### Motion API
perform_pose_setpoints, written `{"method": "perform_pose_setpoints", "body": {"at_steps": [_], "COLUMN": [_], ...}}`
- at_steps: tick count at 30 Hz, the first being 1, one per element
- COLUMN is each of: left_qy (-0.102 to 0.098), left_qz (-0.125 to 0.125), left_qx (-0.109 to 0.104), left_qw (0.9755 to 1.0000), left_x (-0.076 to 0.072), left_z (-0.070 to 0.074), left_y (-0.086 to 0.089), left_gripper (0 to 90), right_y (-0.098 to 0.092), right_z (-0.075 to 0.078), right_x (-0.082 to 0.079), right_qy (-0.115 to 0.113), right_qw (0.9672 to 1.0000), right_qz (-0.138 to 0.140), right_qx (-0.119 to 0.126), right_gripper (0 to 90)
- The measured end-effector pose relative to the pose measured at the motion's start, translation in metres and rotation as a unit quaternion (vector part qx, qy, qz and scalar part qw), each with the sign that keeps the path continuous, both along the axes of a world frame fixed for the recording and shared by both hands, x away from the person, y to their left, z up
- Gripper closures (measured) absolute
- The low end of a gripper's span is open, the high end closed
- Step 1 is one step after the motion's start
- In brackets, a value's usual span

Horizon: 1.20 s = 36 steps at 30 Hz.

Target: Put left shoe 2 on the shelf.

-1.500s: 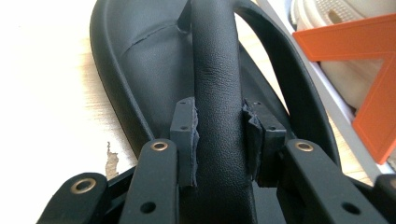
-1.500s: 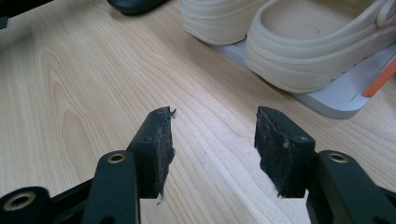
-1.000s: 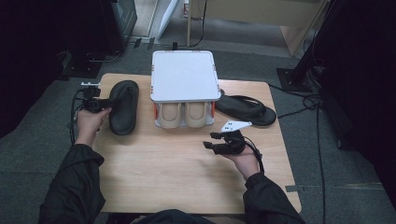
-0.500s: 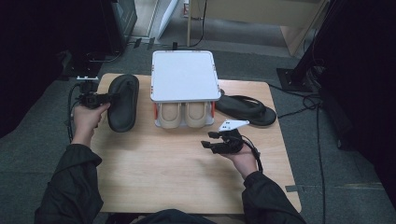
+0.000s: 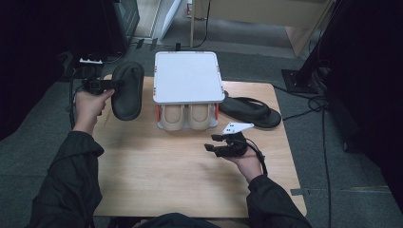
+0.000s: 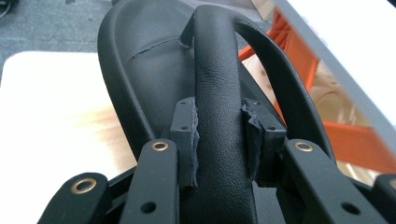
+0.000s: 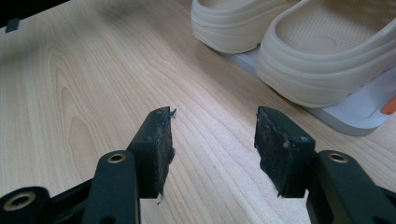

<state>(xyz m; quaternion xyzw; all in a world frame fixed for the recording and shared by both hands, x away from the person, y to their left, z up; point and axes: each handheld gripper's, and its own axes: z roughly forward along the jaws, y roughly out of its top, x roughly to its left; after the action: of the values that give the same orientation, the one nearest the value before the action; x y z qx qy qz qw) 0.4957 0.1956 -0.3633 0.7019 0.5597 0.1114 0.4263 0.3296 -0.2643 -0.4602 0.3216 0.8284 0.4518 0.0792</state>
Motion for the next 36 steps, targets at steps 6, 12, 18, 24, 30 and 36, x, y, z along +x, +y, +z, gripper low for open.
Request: {"method": "perform_pose_setpoints", "body": {"at_steps": [6, 12, 18, 24, 30, 36], "left_qy": [-0.008, -0.017, -0.025, -0.024, -0.03, -0.026], "left_qz": [-0.006, -0.011, -0.015, -0.03, -0.034, -0.04], "left_qx": [0.002, 0.025, 0.024, 0.029, 0.021, 0.027], "left_qw": [0.9999, 0.9995, 0.9993, 0.9989, 0.9988, 0.9985], "left_x": [0.005, 0.014, 0.019, 0.023, 0.025, 0.027], "left_z": [0.028, 0.06, 0.082, 0.089, 0.088, 0.082], "left_y": [-0.009, -0.023, -0.044, -0.073, -0.101, -0.129], "left_gripper": [68.7, 68.6, 68.5, 68.5, 68.5, 68.5], "right_y": [-0.001, -0.002, -0.002, -0.003, -0.005, -0.01], "right_z": [0.001, 0.001, 0.001, 0.002, 0.003, 0.006], "right_x": [0.0, 0.0, -0.001, -0.001, -0.001, -0.002], "right_qy": [0.001, -0.001, -0.002, -0.002, -0.006, -0.008], "right_qw": [1.0, 1.0, 1.0, 1.0, 0.9999, 0.9999], "right_qz": [0.001, -0.001, -0.001, -0.001, -0.005, -0.011], "right_qx": [0.001, 0.002, 0.003, 0.005, 0.007, 0.01], "right_gripper": [47.0, 47.0, 47.0, 47.0, 47.0, 47.0]}}
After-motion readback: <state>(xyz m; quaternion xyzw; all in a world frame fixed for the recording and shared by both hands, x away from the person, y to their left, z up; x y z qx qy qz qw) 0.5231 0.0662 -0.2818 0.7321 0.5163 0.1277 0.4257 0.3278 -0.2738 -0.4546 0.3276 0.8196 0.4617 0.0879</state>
